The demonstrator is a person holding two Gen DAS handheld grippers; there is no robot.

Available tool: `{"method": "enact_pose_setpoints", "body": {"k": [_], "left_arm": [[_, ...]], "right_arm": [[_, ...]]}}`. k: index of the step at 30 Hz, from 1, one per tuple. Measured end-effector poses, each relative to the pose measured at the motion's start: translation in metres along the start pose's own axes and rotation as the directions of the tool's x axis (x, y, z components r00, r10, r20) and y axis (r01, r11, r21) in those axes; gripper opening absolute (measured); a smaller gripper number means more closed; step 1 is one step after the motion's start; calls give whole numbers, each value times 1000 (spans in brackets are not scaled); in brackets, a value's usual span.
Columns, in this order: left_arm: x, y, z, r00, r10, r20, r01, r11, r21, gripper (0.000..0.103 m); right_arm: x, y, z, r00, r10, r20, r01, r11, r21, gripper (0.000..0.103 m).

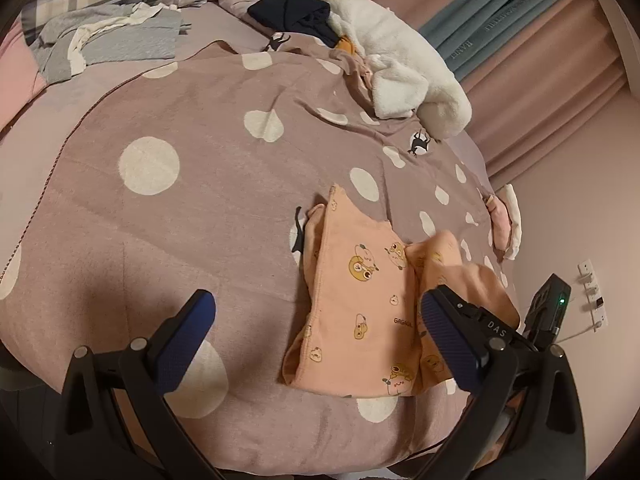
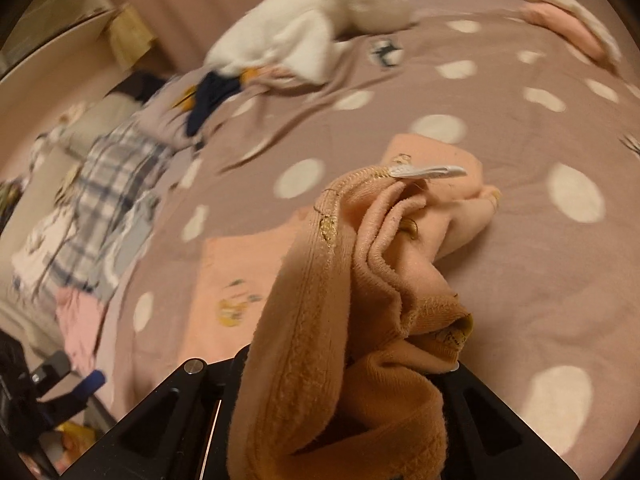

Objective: Fold small clothes

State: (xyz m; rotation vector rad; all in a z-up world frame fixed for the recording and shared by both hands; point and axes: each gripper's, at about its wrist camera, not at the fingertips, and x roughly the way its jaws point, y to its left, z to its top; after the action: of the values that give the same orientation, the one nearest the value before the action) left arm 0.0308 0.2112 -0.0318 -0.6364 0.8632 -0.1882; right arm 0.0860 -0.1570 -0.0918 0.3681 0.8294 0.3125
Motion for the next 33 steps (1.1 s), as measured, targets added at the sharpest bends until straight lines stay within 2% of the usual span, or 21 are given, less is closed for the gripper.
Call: {"method": "enact_pose_setpoints", "body": {"k": [4, 8, 15, 20, 23, 28, 30, 33], "left_arm": [[-1, 4, 1, 1000, 13, 0, -13, 1000, -17, 103], [-4, 8, 1, 1000, 15, 0, -15, 1000, -24, 103], [-1, 11, 0, 1000, 17, -13, -18, 999, -35, 103], [-3, 11, -1, 1000, 25, -11, -25, 999, -39, 103], [-2, 9, -1, 999, 29, -14, -29, 999, -35, 103], [1, 11, -1, 999, 37, -36, -39, 998, -44, 103], [1, 12, -1, 999, 36, -37, -38, 998, -52, 103], [-1, 13, -1, 999, 38, -28, -39, 997, -60, 103]], "right_arm": [[14, 36, -9, 998, 39, -42, -43, 994, -105, 13], [43, 57, -25, 993, -31, -112, 11, 985, -174, 13], [47, 76, -31, 990, -115, -86, 87, 956, -280, 13], [45, 82, -36, 993, -84, -83, 53, 946, -320, 13], [49, 84, -39, 991, -97, -94, 61, 943, -327, 18], [44, 88, -40, 991, -52, -120, 11, 947, -321, 27], [43, 92, -42, 990, -42, -132, -5, 940, -342, 35], [38, 93, -44, 989, 12, -148, -62, 939, -337, 36]]}}
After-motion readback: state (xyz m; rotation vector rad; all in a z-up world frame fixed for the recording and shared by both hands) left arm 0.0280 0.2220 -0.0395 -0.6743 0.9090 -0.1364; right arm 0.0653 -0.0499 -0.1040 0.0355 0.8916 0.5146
